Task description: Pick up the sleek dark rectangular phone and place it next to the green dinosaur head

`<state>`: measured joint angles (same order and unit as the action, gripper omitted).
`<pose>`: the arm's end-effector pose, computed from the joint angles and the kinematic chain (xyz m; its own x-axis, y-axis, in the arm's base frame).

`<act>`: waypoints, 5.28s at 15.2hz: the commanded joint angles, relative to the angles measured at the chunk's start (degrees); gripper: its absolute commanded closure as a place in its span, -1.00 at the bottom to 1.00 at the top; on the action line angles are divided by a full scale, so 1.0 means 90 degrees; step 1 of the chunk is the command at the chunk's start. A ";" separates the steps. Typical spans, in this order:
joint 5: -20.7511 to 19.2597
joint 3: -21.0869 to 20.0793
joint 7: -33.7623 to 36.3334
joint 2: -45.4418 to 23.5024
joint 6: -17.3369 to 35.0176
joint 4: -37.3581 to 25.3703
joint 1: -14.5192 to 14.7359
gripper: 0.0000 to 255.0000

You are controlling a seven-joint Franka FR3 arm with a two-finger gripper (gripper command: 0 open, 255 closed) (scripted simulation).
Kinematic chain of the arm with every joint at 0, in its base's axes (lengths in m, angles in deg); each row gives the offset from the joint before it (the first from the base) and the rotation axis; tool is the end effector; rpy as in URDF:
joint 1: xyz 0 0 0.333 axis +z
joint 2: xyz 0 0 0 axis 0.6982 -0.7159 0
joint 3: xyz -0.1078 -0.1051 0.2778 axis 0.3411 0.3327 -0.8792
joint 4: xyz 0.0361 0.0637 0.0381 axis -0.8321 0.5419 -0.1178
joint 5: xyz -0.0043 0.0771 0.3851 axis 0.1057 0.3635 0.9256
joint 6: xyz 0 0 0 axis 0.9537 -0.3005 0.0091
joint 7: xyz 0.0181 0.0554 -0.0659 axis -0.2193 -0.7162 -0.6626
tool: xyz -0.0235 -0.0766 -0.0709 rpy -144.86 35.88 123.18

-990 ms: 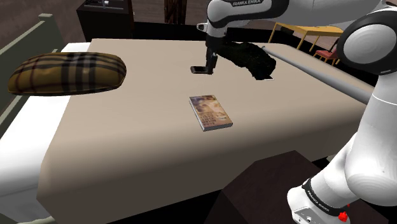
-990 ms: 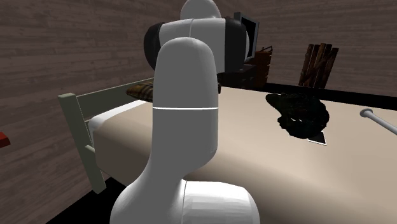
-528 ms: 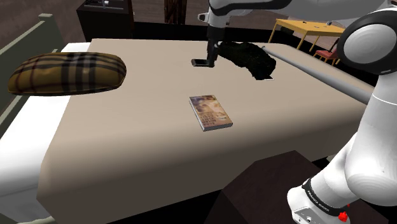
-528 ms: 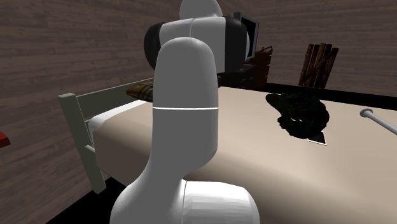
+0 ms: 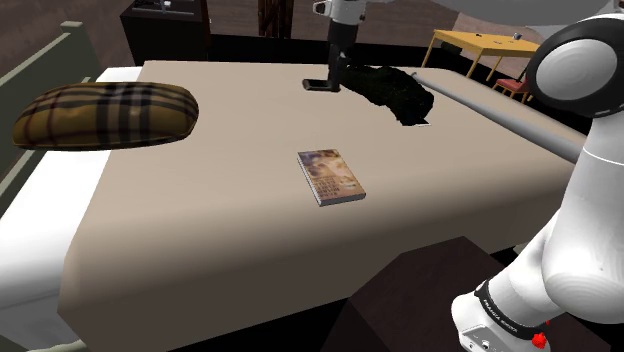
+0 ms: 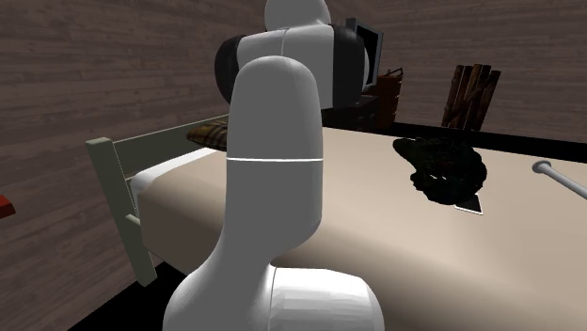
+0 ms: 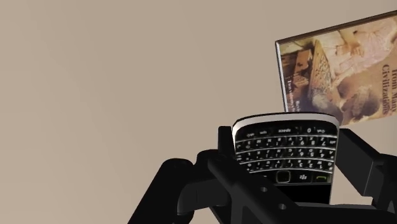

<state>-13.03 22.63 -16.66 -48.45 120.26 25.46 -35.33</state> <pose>0.6608 0.0303 0.5487 0.5488 0.8359 0.0107 0.8360 -0.5486 -0.0117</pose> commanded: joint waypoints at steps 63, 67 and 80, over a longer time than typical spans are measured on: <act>0.0288 0.0603 -0.2192 0.0086 0.3270 0.3437 -0.1254 1.00; 0.0304 0.0597 -0.2203 0.0040 0.3351 0.3474 -0.1259 1.00; 0.0238 0.0624 -0.2161 0.0228 0.2986 0.3291 -0.1245 -1.00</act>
<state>-10.66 28.18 -36.33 -47.09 148.13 55.36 -46.65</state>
